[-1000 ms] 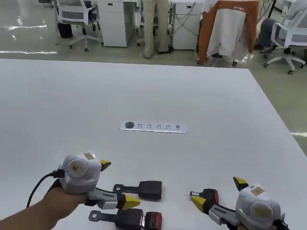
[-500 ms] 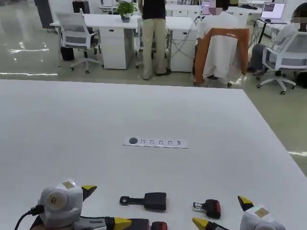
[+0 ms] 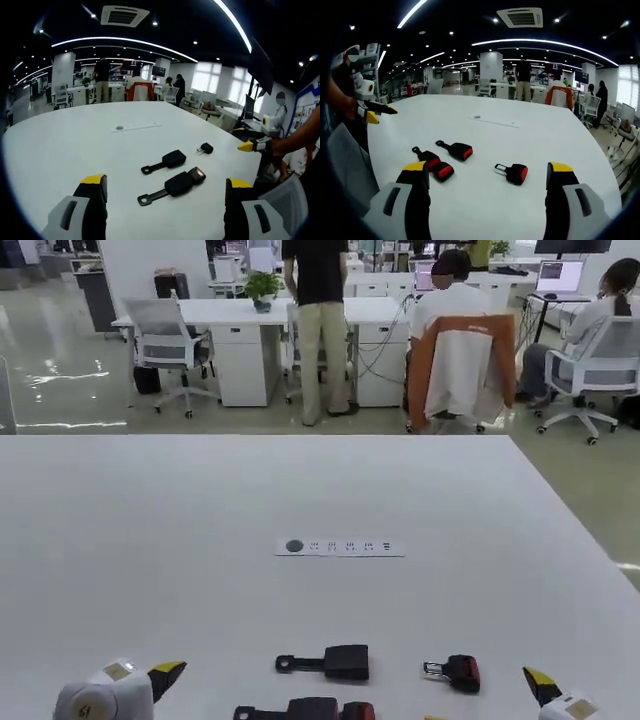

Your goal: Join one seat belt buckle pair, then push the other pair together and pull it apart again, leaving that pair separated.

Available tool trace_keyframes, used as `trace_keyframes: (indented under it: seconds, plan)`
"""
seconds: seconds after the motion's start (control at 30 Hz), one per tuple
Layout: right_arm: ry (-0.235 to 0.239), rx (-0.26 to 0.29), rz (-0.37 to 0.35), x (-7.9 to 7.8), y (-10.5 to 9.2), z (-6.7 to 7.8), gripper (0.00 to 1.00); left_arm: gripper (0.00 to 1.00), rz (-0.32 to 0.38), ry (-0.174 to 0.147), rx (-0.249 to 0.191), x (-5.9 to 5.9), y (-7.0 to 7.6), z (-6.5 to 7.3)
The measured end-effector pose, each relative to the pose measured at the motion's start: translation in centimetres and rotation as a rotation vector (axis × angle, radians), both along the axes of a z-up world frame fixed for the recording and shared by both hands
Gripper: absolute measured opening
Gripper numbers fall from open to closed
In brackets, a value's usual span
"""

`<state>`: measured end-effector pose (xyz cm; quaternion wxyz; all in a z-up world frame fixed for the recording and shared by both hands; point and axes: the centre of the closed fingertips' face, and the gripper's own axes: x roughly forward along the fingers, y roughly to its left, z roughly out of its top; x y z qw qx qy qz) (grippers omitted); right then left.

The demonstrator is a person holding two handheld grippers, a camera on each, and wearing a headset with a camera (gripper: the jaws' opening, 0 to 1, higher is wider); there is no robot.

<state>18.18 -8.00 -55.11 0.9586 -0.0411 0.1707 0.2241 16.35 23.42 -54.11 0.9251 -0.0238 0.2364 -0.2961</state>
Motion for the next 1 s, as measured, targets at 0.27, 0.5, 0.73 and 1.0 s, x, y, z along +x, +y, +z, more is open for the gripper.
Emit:
trace_keyframes:
  seconds: [0.27, 0.5, 0.73, 1.0]
  plan:
    - [-0.016, 0.013, -0.013, -1.1, -0.4, 0.1, 0.99, 1.00, 0.005, -0.016, -0.010, -1.7, -0.2, 0.2]
    - [-0.028, 0.007, -0.004, -2.3, 0.1, 0.2, 0.99, 1.00, 0.042, -0.012, -0.025, -2.3, 0.7, -0.3]
    - [-0.031, 0.007, -0.002, -2.4, -0.1, 0.1, 0.99, 1.00, 0.058, -0.037, -0.025, -2.4, 1.2, 0.1]
    - [-0.030, -0.002, -0.006, -2.4, -0.3, 0.0, 0.99, 1.00, 0.067, -0.048, -0.028, -2.4, 1.7, 0.3]
